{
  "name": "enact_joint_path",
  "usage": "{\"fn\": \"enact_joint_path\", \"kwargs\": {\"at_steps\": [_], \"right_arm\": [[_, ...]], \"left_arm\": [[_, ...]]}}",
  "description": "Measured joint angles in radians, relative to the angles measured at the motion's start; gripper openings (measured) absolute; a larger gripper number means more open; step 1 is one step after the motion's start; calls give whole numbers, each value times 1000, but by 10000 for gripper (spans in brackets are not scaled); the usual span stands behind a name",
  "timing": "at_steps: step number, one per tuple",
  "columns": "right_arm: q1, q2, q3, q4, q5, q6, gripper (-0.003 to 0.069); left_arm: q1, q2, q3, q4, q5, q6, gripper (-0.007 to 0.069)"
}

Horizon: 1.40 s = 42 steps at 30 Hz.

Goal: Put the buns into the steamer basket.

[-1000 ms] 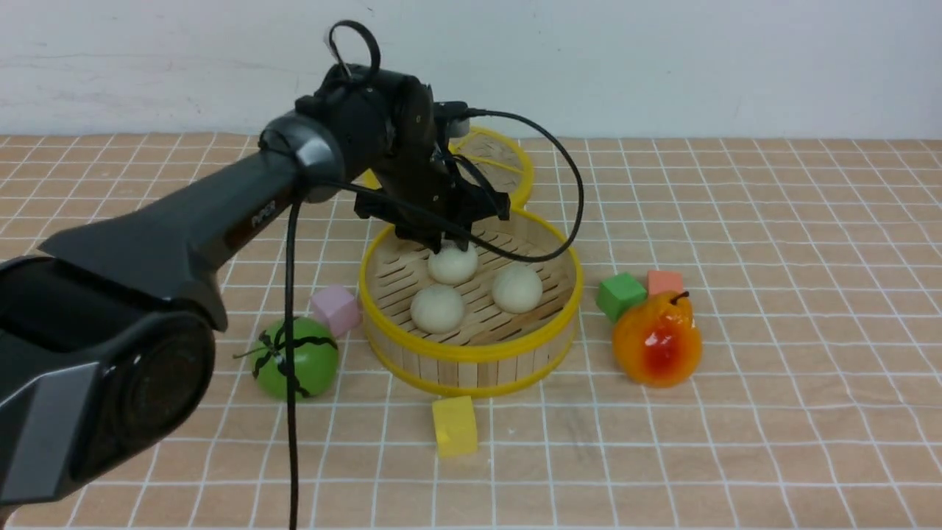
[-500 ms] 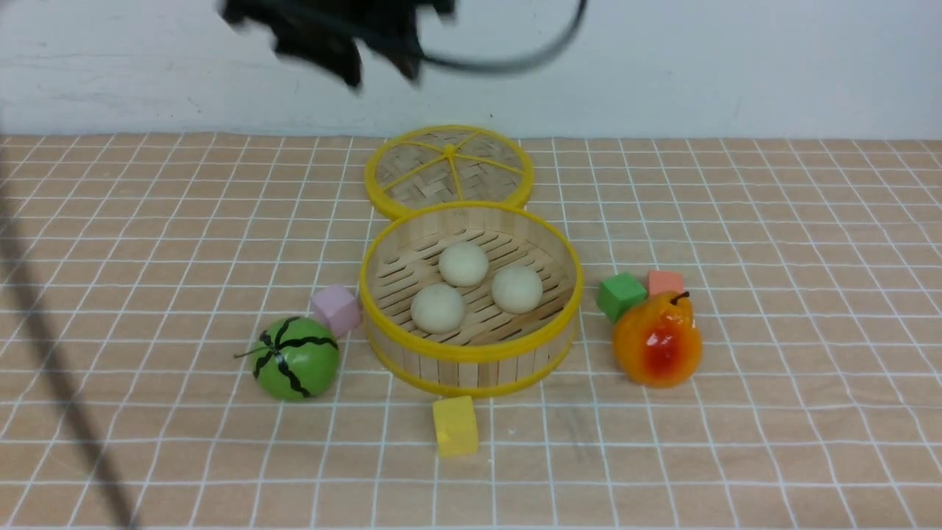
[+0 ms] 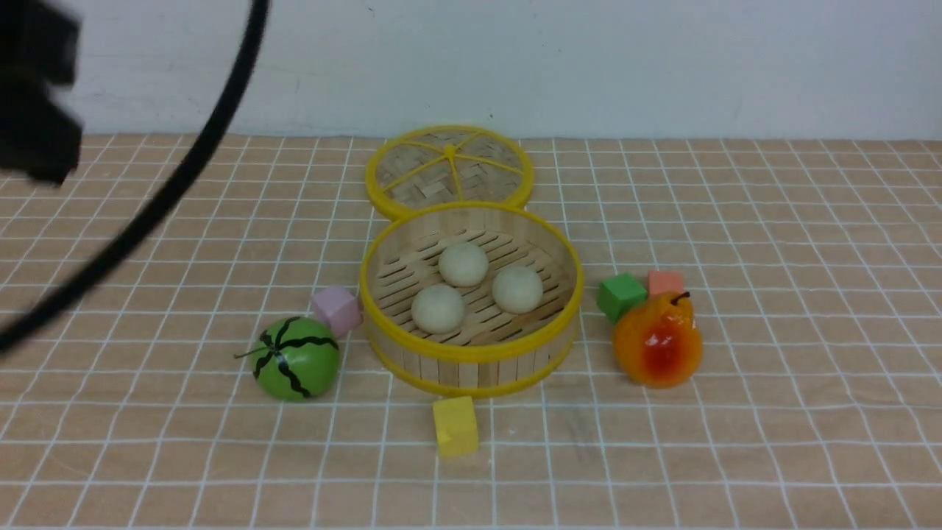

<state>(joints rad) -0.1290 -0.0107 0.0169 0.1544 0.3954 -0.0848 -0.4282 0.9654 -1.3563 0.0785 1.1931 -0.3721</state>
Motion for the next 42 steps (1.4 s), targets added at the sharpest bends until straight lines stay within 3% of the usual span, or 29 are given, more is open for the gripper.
{"fn": "enact_joint_path", "kwargs": {"at_steps": [8,14,20,27,42], "right_arm": [[0,0,0,0,0,0,241],[0,0,0,0,0,0,241],[0,0,0,0,0,0,241],[0,0,0,0,0,0,241],[0,0,0,0,0,0,241]], "left_arm": [[0,-430,549,-79,-187,-77,-13],[0,-650,774,-104,-170,-101,-13],[0,-750,839,-2,-102,-98,-13],[0,-767,840,156,-184,-97,-13],[0,-767,868,200,-265,-97,-13]]}}
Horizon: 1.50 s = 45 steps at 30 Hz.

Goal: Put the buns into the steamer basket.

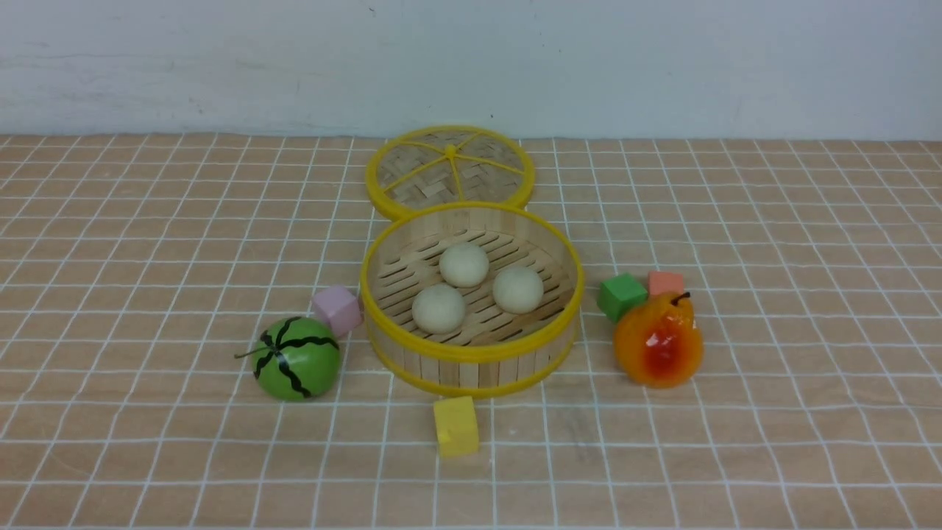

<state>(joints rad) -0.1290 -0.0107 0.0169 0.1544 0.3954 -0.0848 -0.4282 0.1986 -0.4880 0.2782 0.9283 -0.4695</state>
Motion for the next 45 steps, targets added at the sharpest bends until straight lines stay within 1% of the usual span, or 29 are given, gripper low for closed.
{"fn": "enact_joint_path", "kwargs": {"at_steps": [35,45], "right_arm": [[0,0,0,0,0,0,241],[0,0,0,0,0,0,241]], "left_arm": [[0,0,1,0,-1,0,0],[0,7,23,1,-55,0,8]]}}
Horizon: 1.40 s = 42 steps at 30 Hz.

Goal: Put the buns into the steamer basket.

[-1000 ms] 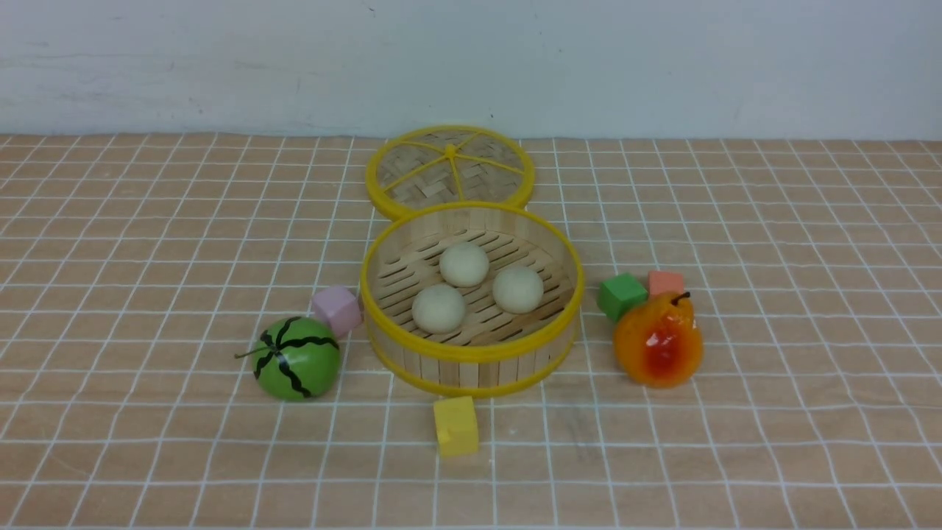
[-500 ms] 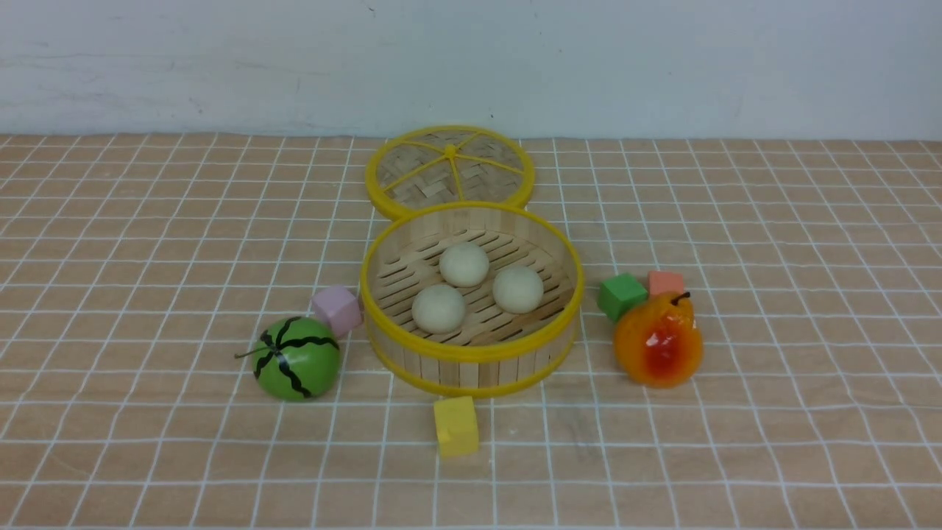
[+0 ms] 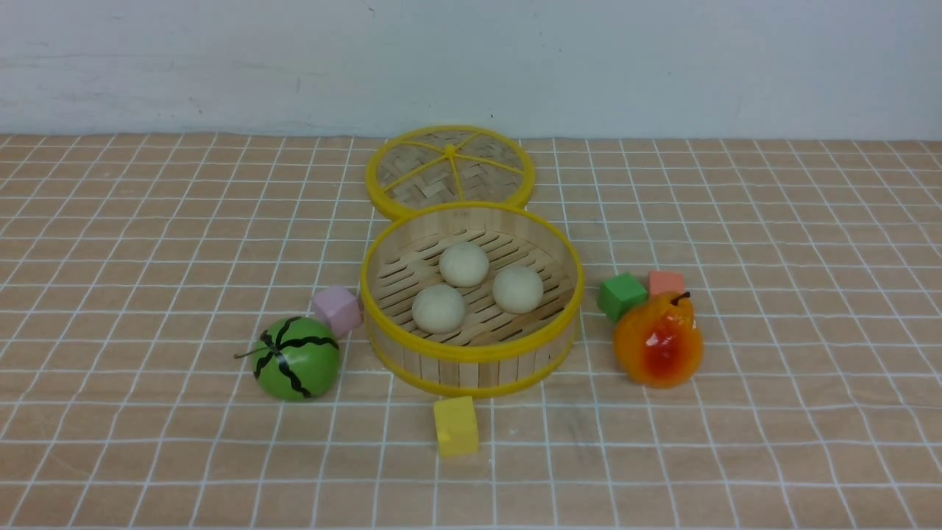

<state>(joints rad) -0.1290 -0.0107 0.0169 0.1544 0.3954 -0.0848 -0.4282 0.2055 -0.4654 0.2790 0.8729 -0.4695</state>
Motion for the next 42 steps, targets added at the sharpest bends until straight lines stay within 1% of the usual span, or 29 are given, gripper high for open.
{"fn": "enact_joint_path", "kwargs": {"at_steps": [5,11,16,19,21,23,25,26,28,34,38,42], "right_arm": [[0,0,0,0,0,0,241],[0,0,0,0,0,0,241],[0,0,0,0,0,0,241],[0,0,0,0,0,0,241],[0,0,0,0,0,0,241],[0,0,0,0,0,0,241],[0,0,0,0,0,0,241],[0,0,0,0,0,0,241],[0,0,0,0,0,0,241],[0,0,0,0,0,0,241],[0,0,0,0,0,0,241],[0,0,0,0,0,0,241]], "left_arm": [[0,13,24,7,-68,-40,9],[0,15,28,62,-117,-108,17],[10,7,39,66,-128,-105,17],[50,-24,45,63,-129,-105,18],[102,-60,73,59,-162,-83,20],[123,-87,124,47,-237,-34,23],[126,-101,158,30,-276,-10,26],[126,-120,204,-5,-339,27,29],[128,-139,261,-37,-393,51,29],[157,-181,356,-53,-420,55,29],[222,-214,458,-77,-455,53,31],[245,-216,490,-100,-462,53,35]]}}
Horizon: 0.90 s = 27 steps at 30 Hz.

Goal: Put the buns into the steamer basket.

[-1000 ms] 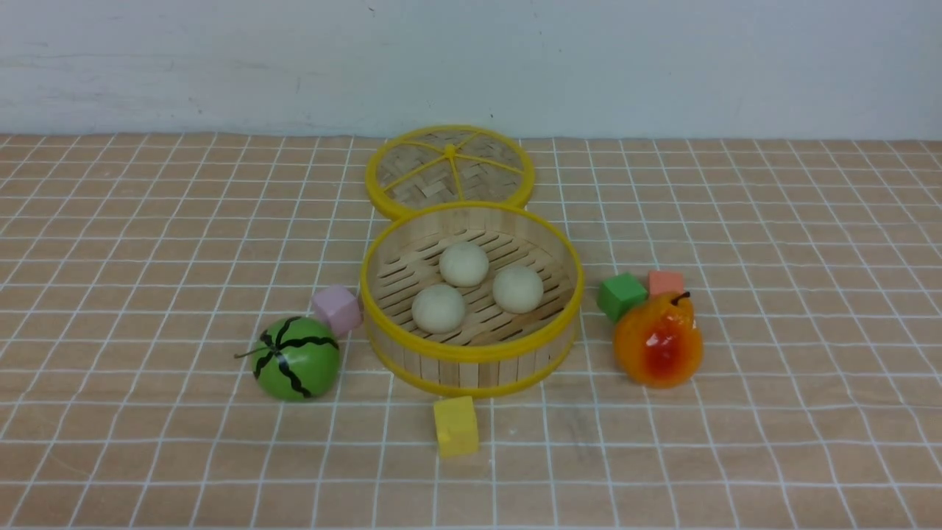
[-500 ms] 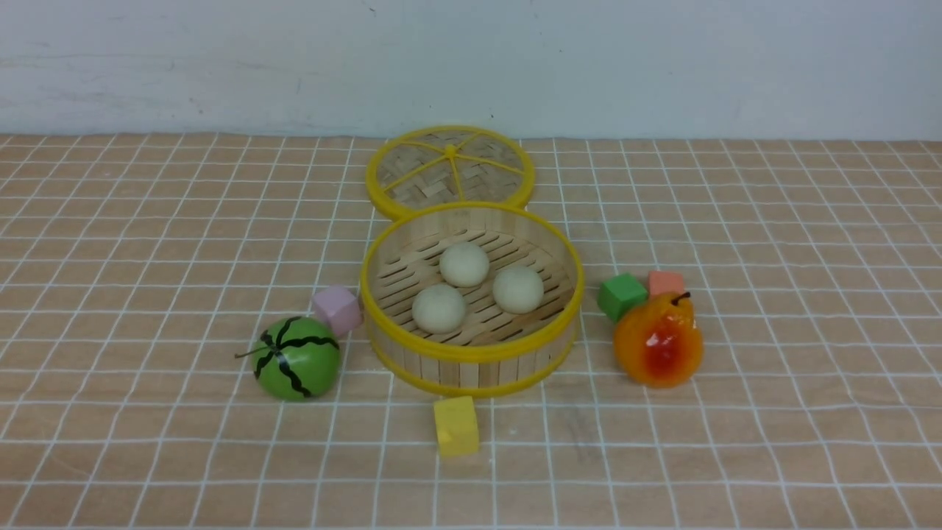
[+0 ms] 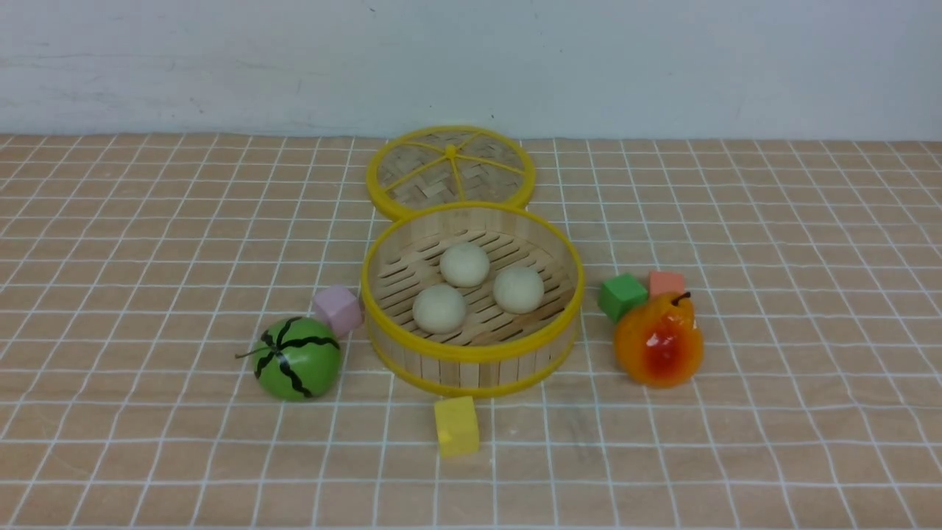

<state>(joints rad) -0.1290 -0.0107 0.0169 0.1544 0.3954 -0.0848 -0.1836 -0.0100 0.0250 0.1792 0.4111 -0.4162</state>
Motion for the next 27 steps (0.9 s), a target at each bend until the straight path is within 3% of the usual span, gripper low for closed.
{"fn": "enact_joint_path", "kwargs": {"at_steps": [27], "right_arm": [[0,0,0,1,0,0,241]], "left_arm": [[1,0,3,-7,-21,10,48]]}}
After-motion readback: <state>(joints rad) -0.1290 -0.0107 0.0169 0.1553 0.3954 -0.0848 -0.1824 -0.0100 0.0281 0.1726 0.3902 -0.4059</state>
